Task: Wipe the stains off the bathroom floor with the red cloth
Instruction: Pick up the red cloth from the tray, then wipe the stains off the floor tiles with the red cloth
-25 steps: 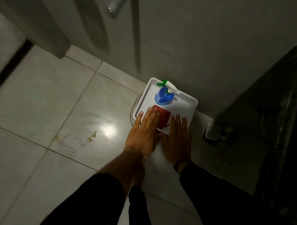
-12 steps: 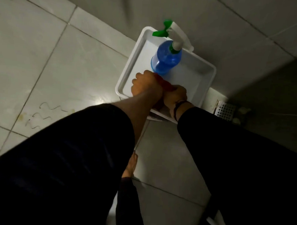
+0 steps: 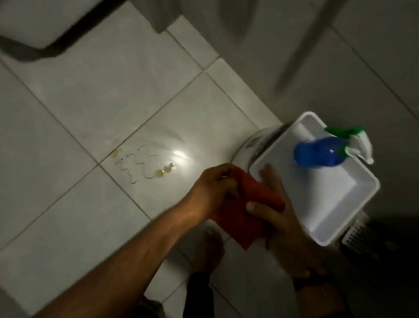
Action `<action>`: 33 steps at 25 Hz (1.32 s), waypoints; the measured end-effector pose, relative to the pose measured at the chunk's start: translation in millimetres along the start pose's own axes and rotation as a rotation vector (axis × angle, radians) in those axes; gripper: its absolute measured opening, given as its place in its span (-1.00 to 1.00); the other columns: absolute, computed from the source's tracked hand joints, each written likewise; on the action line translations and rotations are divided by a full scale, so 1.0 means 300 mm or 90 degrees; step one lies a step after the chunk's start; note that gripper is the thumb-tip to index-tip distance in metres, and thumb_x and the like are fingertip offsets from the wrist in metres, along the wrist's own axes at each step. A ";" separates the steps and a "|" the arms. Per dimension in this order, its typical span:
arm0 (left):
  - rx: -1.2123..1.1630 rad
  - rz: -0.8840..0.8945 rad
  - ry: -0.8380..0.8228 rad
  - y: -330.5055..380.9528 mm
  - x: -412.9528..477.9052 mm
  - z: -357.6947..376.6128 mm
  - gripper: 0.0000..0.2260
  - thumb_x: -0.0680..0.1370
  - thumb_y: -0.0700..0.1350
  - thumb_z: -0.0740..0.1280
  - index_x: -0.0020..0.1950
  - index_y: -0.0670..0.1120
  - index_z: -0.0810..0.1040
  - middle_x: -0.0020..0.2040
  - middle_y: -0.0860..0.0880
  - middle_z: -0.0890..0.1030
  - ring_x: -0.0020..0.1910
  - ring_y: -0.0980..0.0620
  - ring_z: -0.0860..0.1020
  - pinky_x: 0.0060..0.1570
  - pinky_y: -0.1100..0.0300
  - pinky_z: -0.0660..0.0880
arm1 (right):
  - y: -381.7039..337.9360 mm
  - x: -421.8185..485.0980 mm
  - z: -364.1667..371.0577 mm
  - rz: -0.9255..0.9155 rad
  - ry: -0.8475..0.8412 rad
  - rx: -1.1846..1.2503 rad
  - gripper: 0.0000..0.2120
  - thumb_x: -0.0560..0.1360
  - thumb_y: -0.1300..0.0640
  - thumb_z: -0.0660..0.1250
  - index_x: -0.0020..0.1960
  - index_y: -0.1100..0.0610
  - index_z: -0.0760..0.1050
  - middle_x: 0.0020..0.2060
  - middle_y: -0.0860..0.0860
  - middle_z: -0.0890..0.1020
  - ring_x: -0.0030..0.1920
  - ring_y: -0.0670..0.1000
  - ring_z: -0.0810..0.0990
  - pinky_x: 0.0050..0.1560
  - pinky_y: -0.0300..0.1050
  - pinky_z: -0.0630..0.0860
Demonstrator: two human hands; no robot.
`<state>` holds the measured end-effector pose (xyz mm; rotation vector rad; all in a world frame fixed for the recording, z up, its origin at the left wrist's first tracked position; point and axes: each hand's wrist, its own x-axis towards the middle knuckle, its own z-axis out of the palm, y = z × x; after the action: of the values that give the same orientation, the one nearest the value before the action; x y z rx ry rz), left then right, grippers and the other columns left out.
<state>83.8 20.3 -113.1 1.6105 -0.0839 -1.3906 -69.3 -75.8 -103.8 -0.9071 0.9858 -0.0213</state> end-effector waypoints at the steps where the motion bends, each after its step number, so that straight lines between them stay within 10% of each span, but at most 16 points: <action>1: -0.017 0.005 0.031 -0.039 -0.032 -0.075 -0.70 0.47 -0.42 0.26 -0.07 -0.06 0.64 -0.36 0.14 0.66 -0.34 0.24 0.62 -0.34 0.41 0.48 | 0.024 0.017 0.093 0.065 -0.056 0.055 -0.01 0.32 0.14 0.62 0.68 -0.01 0.31 0.52 0.05 0.60 0.41 0.05 0.68 0.29 0.03 0.71; 6: -0.049 0.011 0.371 -0.415 -0.038 -0.448 -0.56 0.56 0.09 0.38 0.44 0.08 0.56 0.25 0.00 0.65 0.18 -0.01 0.65 -0.02 0.31 0.54 | 0.264 0.263 0.507 0.183 -0.060 0.007 -0.44 0.61 0.05 0.37 0.57 0.22 0.48 0.34 0.23 0.71 0.36 0.26 0.69 0.45 0.28 0.58; 12: 0.271 -0.232 0.567 -1.140 0.142 -0.945 -0.26 0.64 0.33 0.18 0.73 -0.02 0.21 0.73 -0.14 0.27 0.71 -0.22 0.24 0.62 -0.29 0.20 | 0.626 0.835 0.862 -0.101 -0.105 -0.496 -0.75 0.77 0.12 0.28 0.37 0.22 0.52 0.05 0.14 0.66 0.01 0.08 0.65 0.11 0.06 0.62; 17: 0.567 -0.147 0.661 -1.572 0.291 -1.170 -0.32 0.70 0.27 0.00 0.79 0.06 0.00 0.80 -0.19 -0.03 0.77 -0.29 -0.05 0.62 -0.46 -0.15 | 0.968 1.265 1.013 -0.408 -0.188 -0.987 -0.33 0.68 -0.04 0.16 0.74 0.12 0.19 0.73 0.11 0.27 0.76 0.22 0.13 0.76 0.20 0.11; 22: 0.606 -0.033 0.780 -1.716 0.356 -1.187 -0.36 0.69 0.25 0.02 0.78 0.16 0.04 0.80 -0.15 0.02 0.77 -0.26 0.00 0.64 -0.41 -0.09 | 1.199 1.380 1.092 -0.639 -0.038 -1.091 -0.29 0.66 -0.24 0.13 0.75 0.00 0.18 0.74 0.12 0.23 0.76 0.27 0.09 0.72 0.41 0.03; 27: 0.571 -0.048 0.750 -1.699 0.333 -1.183 -0.35 0.68 0.22 0.05 0.78 0.14 0.05 0.80 -0.18 0.02 0.77 -0.29 -0.01 0.61 -0.47 -0.07 | 1.336 1.110 0.853 -0.621 -0.326 -1.210 -0.22 0.63 -0.22 0.25 0.75 0.06 0.17 0.76 0.11 0.16 0.77 0.24 0.05 0.74 0.35 0.01; 33: 0.566 -0.057 0.740 -1.692 0.347 -1.199 -0.34 0.67 0.19 0.09 0.78 0.11 0.06 0.79 -0.19 0.00 0.77 -0.28 -0.02 0.60 -0.49 -0.08 | 1.326 1.267 1.112 -0.668 -0.108 -1.117 -0.28 0.64 -0.20 0.24 0.72 0.09 0.27 0.72 0.18 0.28 0.73 0.32 0.17 0.73 0.39 0.05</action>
<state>145.4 442.2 -577.9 2.9581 0.0802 -0.2363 247.2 246.4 -562.1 -2.8862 0.0141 0.0449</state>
